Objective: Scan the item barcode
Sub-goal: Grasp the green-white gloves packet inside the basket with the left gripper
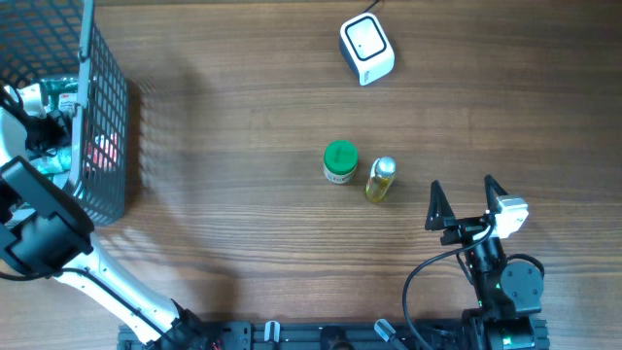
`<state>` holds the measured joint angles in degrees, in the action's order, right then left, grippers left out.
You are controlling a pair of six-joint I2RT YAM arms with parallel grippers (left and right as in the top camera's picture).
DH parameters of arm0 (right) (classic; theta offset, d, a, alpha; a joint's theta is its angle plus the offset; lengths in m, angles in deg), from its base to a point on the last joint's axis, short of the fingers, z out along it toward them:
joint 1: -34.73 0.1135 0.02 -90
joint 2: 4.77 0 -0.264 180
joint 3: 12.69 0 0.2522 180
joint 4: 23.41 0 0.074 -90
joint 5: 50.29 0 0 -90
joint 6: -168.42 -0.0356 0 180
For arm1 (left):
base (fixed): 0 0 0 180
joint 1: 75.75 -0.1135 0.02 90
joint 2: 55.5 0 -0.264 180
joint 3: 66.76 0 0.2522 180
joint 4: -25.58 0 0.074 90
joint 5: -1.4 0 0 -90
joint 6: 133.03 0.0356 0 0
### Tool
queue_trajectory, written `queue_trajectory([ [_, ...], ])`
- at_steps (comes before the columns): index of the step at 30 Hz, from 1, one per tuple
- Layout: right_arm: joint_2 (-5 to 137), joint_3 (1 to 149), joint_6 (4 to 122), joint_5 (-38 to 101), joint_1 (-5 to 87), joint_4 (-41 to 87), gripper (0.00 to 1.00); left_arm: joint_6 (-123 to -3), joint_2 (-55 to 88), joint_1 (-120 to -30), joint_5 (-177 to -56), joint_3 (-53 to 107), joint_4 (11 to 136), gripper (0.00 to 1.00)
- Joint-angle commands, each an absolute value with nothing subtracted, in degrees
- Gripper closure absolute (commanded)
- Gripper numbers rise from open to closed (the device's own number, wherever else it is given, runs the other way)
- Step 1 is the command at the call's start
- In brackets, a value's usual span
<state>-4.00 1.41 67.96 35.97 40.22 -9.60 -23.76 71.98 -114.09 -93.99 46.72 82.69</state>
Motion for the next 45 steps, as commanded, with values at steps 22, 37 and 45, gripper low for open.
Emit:
queue_trajectory([
  [22,-4.3,1.4,67.6,36.7,40.4,-9.8,0.0,-24.1,68.0,-114.1,-101.9,45.4,82.2,0.0],
  [37,-4.3,1.4,67.5,36.7,40.4,-9.8,0.0,-20.7,72.9,-112.2,-101.5,38.6,77.4,0.0],
  [45,-4.3,1.4,67.5,36.7,40.4,-9.8,0.0,-21.2,76.0,-112.6,-87.8,38.4,76.6,0.74],
])
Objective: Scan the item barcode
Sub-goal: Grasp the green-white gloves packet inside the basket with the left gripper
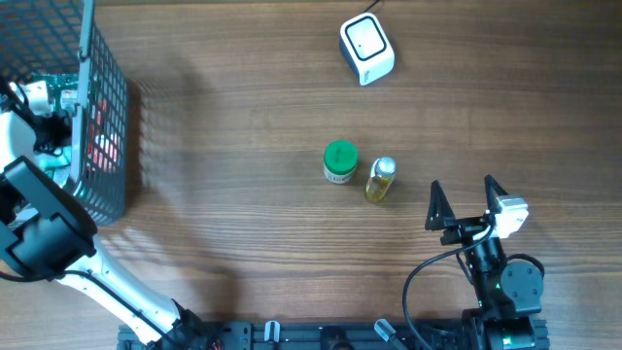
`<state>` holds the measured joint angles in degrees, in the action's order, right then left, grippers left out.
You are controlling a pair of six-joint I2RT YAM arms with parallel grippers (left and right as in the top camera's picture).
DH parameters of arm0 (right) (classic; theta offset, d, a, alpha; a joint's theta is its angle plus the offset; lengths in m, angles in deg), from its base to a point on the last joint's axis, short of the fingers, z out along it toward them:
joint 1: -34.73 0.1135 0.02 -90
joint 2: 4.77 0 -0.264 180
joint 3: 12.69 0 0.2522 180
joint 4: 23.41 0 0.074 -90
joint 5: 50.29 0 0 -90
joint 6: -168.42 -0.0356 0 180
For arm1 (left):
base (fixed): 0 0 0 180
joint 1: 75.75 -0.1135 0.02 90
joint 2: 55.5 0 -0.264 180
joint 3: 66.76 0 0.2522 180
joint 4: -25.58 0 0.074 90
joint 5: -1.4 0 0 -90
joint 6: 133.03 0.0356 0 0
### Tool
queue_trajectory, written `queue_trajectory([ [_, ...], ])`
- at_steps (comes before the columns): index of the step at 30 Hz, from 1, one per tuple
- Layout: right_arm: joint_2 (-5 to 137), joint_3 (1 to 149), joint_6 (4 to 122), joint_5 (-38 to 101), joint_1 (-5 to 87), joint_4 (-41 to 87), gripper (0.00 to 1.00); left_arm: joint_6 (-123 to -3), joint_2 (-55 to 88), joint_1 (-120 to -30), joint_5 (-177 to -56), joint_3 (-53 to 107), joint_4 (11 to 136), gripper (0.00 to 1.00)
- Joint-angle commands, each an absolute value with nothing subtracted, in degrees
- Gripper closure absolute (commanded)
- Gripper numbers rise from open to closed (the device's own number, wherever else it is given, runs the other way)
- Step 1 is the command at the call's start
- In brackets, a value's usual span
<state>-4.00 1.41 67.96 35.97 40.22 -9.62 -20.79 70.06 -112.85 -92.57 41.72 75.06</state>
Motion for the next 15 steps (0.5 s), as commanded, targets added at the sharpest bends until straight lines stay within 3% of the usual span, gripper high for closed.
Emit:
queue_trajectory([
  [1,-4.3,1.4,67.5,36.7,40.4,-9.8,0.0,-21.9,76.0,-112.7,-87.6,38.4,76.6,0.76],
  [3,-4.3,1.4,67.5,36.7,40.4,-9.8,0.0,-24.1,76.0,-112.9,-87.4,38.4,76.3,0.79],
  [5,-4.3,1.4,67.5,36.7,40.4,-9.8,0.0,-24.7,75.7,-112.9,-87.5,39.1,76.4,0.26],
  [7,-4.3,1.4,67.5,36.7,40.4,-9.8,0.0,-25.7,74.1,-112.9,-88.7,40.5,76.9,0.08],
  [11,-4.3,1.4,67.5,36.7,40.4,-9.8,0.0,-25.6,70.6,-112.9,-97.5,41.1,77.0,0.0],
  [15,-4.3,1.4,67.5,36.7,40.4,-9.8,0.0,-22.3,69.2,-112.9,-105.0,41.1,77.7,0.0],
])
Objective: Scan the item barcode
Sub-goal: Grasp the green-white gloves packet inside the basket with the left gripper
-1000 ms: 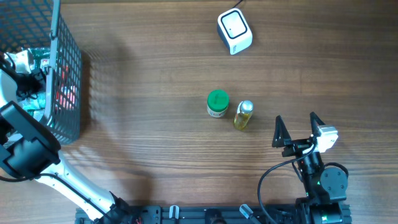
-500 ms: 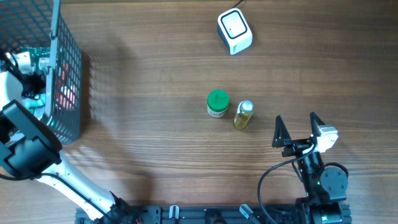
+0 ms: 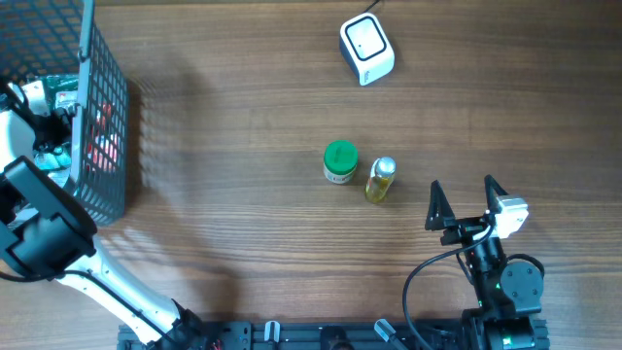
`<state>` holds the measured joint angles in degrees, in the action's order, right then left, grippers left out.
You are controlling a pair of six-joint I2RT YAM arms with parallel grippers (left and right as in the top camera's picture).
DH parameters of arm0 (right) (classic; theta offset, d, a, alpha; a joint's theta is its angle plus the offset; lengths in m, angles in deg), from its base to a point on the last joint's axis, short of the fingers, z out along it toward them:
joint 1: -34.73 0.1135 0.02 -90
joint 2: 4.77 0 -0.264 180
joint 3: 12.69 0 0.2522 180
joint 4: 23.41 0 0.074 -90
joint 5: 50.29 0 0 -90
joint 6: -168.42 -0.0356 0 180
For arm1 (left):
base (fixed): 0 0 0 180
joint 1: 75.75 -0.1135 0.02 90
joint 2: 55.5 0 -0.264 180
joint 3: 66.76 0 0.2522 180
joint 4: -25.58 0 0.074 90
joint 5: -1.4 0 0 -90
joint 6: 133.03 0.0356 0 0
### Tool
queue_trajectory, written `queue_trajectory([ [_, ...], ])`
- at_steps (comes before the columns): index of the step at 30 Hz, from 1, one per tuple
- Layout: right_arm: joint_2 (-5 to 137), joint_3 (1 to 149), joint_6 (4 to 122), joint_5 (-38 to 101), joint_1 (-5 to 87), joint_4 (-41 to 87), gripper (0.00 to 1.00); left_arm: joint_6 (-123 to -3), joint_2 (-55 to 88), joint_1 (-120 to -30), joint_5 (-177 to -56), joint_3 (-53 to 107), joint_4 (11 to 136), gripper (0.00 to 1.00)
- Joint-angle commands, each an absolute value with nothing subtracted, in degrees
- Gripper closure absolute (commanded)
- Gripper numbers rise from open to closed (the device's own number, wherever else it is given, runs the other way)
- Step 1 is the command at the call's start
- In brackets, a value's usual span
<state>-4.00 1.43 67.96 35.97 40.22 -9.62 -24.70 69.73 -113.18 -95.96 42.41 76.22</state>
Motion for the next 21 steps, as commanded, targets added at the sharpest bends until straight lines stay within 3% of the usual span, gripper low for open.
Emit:
queue_trajectory([
  [1,-4.3,1.4,67.5,36.7,40.4,-9.8,0.0,-22.0,69.2,-112.8,-105.2,41.1,78.2,0.0],
  [6,-4.3,1.4,67.5,36.7,40.4,-9.8,0.0,-17.8,69.2,-112.9,-114.3,41.1,81.0,0.0],
  [10,-4.3,1.4,67.5,36.7,40.4,-9.8,0.0,-17.6,69.5,-112.7,-114.5,41.0,81.6,0.0],
  [18,-4.3,1.4,67.5,36.7,40.4,-9.8,0.0,-17.7,75.0,-112.4,-106.6,37.9,78.9,0.0],
  [21,-4.3,1.4,67.5,36.7,40.4,-9.8,0.0,-17.7,78.0,-112.4,-102.6,37.2,78.1,0.07],
])
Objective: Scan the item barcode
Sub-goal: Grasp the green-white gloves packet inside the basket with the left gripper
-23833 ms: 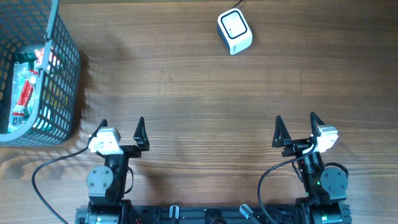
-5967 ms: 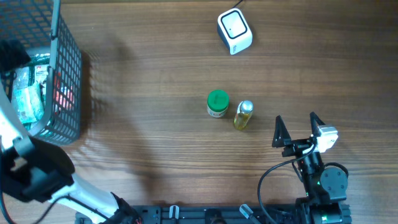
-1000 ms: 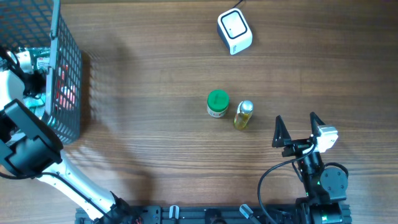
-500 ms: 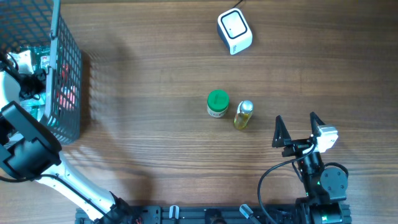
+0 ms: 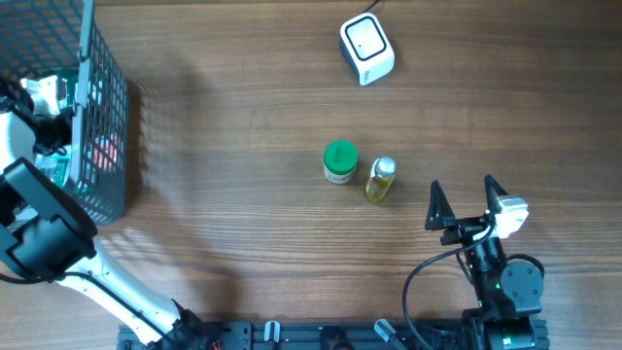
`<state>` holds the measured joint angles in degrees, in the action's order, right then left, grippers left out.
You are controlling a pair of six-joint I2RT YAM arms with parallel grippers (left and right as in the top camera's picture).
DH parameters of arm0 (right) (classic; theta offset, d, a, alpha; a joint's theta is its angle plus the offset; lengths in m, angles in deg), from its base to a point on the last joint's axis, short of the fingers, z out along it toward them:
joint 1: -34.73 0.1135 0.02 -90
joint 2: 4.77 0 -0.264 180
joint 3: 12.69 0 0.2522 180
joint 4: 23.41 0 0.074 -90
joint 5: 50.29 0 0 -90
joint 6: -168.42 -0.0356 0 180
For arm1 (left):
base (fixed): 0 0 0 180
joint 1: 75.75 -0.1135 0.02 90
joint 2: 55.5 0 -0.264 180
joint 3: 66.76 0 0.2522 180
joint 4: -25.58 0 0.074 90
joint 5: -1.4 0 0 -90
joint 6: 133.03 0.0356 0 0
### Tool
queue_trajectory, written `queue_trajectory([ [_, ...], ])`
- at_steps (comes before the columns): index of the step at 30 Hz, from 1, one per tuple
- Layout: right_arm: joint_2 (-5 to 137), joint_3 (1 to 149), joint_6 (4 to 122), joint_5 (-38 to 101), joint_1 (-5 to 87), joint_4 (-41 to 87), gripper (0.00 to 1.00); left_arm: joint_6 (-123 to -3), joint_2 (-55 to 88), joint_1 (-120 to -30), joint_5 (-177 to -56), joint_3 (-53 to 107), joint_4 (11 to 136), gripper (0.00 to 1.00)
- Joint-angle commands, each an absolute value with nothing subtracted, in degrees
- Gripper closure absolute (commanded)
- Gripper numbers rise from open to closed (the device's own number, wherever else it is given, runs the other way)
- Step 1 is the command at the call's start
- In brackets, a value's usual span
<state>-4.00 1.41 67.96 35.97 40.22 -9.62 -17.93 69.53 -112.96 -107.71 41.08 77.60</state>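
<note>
A white barcode scanner (image 5: pixel 366 49) sits at the far middle of the table. A green-lidded jar (image 5: pixel 339 161) and a small yellow bottle with a silver cap (image 5: pixel 380 179) stand side by side mid-table. My left gripper (image 5: pixel 43 95) reaches down inside the black wire basket (image 5: pixel 105 146) at the left edge, among white, teal and red packages (image 5: pixel 101 148). The mesh and the arm hide its fingers, so its state is unclear. My right gripper (image 5: pixel 465 202) stands open near the front right, a little to the right of the bottle, with nothing between its fingers.
The basket's tall wire wall faces the table's middle. The scanner's cable leads off the far edge. The left arm's black link (image 5: pixel 39 228) crosses the front left corner.
Inside the basket my left gripper has shifted slightly toward the far side. The right arm, jar, bottle and scanner have not moved.
At every earlier moment my left gripper was down in the basket among the packages, shifting only a little from one moment to another. The right gripper stayed open at the front right. Jar, bottle and scanner kept their places.
</note>
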Motion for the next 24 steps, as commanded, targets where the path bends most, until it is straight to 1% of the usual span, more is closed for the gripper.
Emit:
queue_trajectory([
  [1,-4.3,1.4,67.5,36.7,40.4,-9.8,0.0,-17.7,79.1,-112.4,-101.5,37.2,77.9,0.13],
  [3,-4.3,1.4,67.5,36.7,40.4,-9.8,0.0,-17.7,80.5,-112.4,-100.4,37.2,77.9,0.18],
  [6,-4.3,1.4,67.5,36.7,40.4,-9.8,0.0,-17.7,82.2,-112.4,-99.1,37.2,77.5,0.21],
  [7,-4.3,1.4,67.5,36.7,40.4,-9.8,0.0,-17.7,82.4,-112.4,-99.2,37.2,77.4,0.18],
  [8,-4.3,1.4,67.5,36.7,40.4,-9.8,0.0,-17.7,82.5,-112.4,-99.3,37.2,77.5,0.11],
  [9,-4.3,1.4,67.5,36.7,40.4,-9.8,0.0,-17.7,82.4,-112.3,-100.9,37.2,77.7,0.06],
  [10,-4.3,1.4,67.5,36.7,40.4,-9.8,0.0,-17.7,82.1,-112.3,-102.4,37.3,77.9,0.04],
  [16,-4.3,1.4,67.5,36.7,40.4,-9.8,0.0,-17.7,81.3,-112.1,-104.4,37.3,78.7,0.0],
  [17,-4.3,1.4,67.5,36.7,40.4,-9.8,0.0,-17.7,81.3,-112.1,-104.5,37.3,79.0,0.02],
  [19,-4.3,1.4,67.5,36.7,40.4,-9.8,0.0,-17.7,81.4,-111.7,-104.0,36.9,79.2,0.08],
  [22,-4.3,1.4,67.5,36.7,40.4,-9.8,0.0,-17.8,82.0,-111.2,-100.1,35.8,78.3,0.17],
  [24,-4.3,1.4,67.5,36.7,40.4,-9.8,0.0,-20.5,83.1,-110.7,-95.1,34.3,75.9,0.19],
])
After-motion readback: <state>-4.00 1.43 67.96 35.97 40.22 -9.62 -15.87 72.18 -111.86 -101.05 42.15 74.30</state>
